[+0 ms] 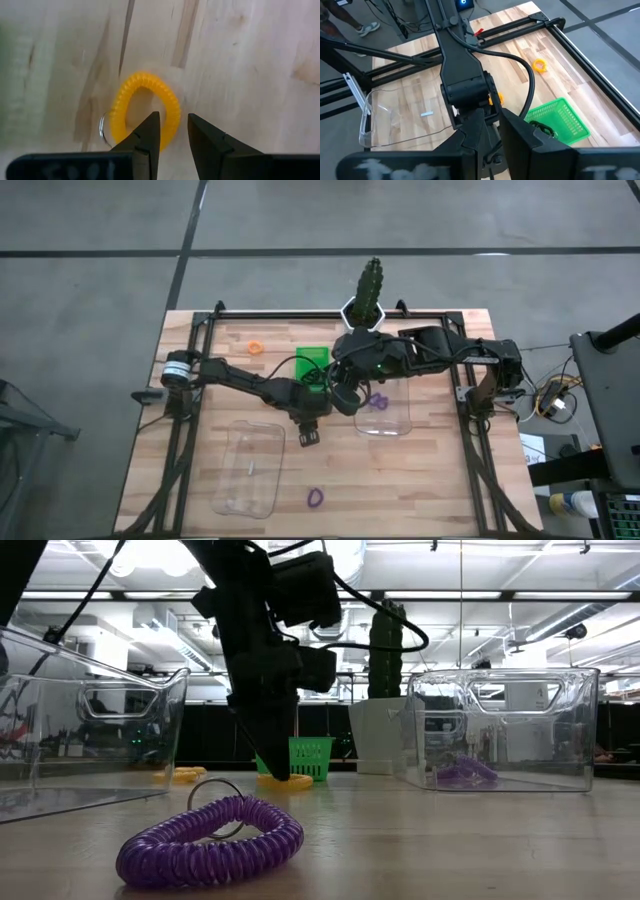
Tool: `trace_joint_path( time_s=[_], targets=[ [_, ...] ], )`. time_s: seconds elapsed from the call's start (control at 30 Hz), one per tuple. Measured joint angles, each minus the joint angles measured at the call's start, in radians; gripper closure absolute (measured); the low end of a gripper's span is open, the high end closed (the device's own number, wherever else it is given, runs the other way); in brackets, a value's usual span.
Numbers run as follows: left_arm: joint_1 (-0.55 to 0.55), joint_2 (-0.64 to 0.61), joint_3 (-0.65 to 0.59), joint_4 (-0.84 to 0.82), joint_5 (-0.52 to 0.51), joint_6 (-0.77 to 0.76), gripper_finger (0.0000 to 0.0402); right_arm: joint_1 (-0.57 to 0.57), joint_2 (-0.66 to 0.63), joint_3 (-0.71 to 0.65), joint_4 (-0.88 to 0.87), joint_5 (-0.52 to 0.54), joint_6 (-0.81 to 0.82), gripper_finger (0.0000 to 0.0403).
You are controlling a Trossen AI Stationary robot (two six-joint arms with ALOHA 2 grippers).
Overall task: Sort spring keychains
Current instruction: Put the yellow spring keychain into the bottom transparent bin
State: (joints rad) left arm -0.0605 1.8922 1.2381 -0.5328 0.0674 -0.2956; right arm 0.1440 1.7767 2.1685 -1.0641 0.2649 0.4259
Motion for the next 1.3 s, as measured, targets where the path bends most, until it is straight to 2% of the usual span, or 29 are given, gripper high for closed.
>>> trace_joint_path(
  time_s=[0.37, 0.43, 0.53, 0.67, 0.83, 1.07, 1.3],
  targets=[
    [0.0, 0.047, 0.004, 0.004, -0.003, -0.029, 0.0313, 0.0, 0.0, -0.006, 0.003, 0.0, -0.011, 0.0349],
    [0.0, 0.048, 0.004, 0.003, -0.006, -0.028, 0.0328, 0.0, 0.0, -0.006, 0.003, 0.0, -0.011, 0.0349],
    [0.001, 0.049, 0.003, 0.001, -0.007, -0.029, 0.0378, 0.0, 0.0, -0.007, 0.004, 0.0, -0.011, 0.0349],
    [0.002, 0.046, 0.003, -0.001, 0.0, -0.041, 0.039, 0.0, 0.0, -0.007, 0.004, 0.0, -0.011, 0.0349],
    [0.001, 0.0, 0.015, -0.037, 0.029, -0.054, 0.0398, 0.0, 0.0, -0.005, 0.005, 0.0, -0.011, 0.0349],
    [0.003, -0.15, 0.075, -0.045, 0.03, -0.088, 0.04, 0.0, -0.001, 0.016, 0.005, 0.0, -0.011, 0.0349],
    [0.009, -0.227, 0.179, -0.03, 0.028, -0.118, 0.0401, 0.0, -0.021, 0.051, 0.008, 0.0, -0.015, 0.0349]
  ],
)
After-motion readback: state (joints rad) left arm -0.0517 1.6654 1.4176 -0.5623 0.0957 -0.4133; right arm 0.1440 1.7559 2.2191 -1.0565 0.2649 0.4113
